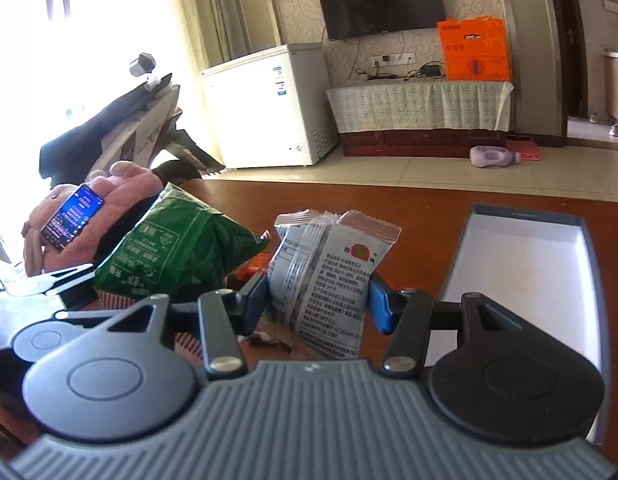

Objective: Organize snacks
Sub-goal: 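Lift the clear packet with the right gripper while the left lifts the green bag, then release the clear packet into the blue box with the right gripper while the left drops the green bag in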

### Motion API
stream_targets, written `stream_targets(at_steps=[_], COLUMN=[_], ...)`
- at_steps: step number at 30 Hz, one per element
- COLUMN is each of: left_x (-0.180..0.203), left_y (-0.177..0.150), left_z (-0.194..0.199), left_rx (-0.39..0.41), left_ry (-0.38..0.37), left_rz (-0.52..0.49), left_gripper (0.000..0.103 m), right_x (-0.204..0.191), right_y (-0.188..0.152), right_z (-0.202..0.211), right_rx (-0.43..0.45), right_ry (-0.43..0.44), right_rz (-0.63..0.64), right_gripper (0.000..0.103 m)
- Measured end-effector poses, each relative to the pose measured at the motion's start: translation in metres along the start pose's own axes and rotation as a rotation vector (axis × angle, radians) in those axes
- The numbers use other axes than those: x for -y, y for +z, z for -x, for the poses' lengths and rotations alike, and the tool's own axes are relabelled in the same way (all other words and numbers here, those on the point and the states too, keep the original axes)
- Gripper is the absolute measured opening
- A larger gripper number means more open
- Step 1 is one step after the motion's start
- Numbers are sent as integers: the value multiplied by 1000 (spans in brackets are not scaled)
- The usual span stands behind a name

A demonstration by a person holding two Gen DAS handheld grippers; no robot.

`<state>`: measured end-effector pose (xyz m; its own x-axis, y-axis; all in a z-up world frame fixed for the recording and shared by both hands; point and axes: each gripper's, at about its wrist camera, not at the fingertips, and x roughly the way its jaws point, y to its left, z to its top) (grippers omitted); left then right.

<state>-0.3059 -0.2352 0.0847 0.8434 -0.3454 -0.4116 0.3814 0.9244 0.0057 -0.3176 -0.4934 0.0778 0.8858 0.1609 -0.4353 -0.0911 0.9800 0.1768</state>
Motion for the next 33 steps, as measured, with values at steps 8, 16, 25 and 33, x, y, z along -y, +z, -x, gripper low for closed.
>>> stream_targets(at_steps=[8,16,25,33], left_x=[45,88,128,148], left_y=[12,21,30,46], left_z=[0,-9,-33,-72], left_rx=[11,5,1,-2], left_ry=[-69,-151,-217,-238], left_rz=[-53,-97,-144,-163], left_gripper=[64,64,64,64], right_x=[28,58,82,100], right_y=[-2,-7,-11,-21], right_z=[21,31,26,6], right_rx=[23,26,11,-64], right_ry=[-59,-128,-190,-240], right_rz=[-25,-66,-95,-115], right_gripper=[56,56,56,56])
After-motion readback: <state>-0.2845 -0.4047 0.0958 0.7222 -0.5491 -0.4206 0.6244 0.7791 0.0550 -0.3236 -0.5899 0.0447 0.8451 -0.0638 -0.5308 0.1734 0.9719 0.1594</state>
